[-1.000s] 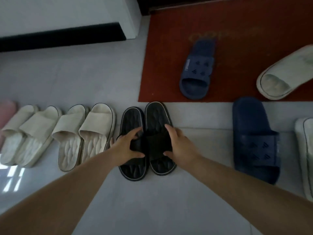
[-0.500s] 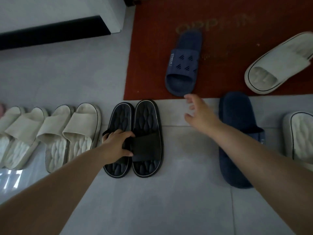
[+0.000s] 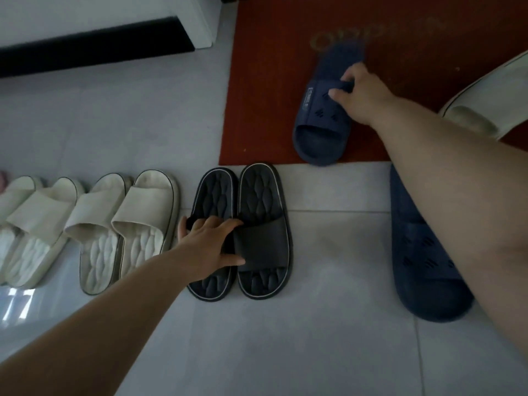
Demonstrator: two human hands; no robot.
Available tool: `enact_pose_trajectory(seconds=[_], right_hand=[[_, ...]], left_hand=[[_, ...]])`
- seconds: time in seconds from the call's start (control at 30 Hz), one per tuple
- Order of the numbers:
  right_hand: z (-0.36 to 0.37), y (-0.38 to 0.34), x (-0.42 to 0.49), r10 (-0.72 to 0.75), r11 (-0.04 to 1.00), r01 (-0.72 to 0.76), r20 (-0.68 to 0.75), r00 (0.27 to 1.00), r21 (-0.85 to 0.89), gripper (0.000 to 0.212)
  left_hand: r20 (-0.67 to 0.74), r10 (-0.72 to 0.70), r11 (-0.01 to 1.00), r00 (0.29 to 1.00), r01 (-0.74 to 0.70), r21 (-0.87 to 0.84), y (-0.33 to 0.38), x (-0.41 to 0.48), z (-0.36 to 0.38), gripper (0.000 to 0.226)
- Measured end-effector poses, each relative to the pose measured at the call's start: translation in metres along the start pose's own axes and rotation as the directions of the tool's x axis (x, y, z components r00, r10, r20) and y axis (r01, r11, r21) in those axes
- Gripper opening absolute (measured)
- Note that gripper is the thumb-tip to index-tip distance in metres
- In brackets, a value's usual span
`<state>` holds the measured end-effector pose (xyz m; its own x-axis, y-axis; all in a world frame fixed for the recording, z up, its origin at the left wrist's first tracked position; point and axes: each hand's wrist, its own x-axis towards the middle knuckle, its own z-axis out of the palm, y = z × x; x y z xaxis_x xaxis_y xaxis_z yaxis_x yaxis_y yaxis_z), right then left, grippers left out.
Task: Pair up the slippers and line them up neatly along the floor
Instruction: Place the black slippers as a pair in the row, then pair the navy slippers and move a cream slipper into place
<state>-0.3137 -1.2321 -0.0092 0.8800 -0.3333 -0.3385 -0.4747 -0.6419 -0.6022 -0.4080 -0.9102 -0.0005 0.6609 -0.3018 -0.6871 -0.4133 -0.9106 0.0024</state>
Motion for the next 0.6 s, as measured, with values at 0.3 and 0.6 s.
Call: enact_pose_trajectory(seconds=[0.3,0.6], right_hand=[[-0.013,0.048,-0.129,-0.175,0.981,0.178,0.035,0.984,-0.074,0.015],[0.012,0.078,-0.236,-0.051,0.985,0.103,0.332,0.942,-0.141,0.043]], left_hand=[[-0.489,0.207,0.795,0.847,-0.437,-0.421,0.066,0.024,-0.026,0.097],[-0.079,0.554,0.806,0.829,-0.558,-0.199,0.168,0.040,0.014,0.105]])
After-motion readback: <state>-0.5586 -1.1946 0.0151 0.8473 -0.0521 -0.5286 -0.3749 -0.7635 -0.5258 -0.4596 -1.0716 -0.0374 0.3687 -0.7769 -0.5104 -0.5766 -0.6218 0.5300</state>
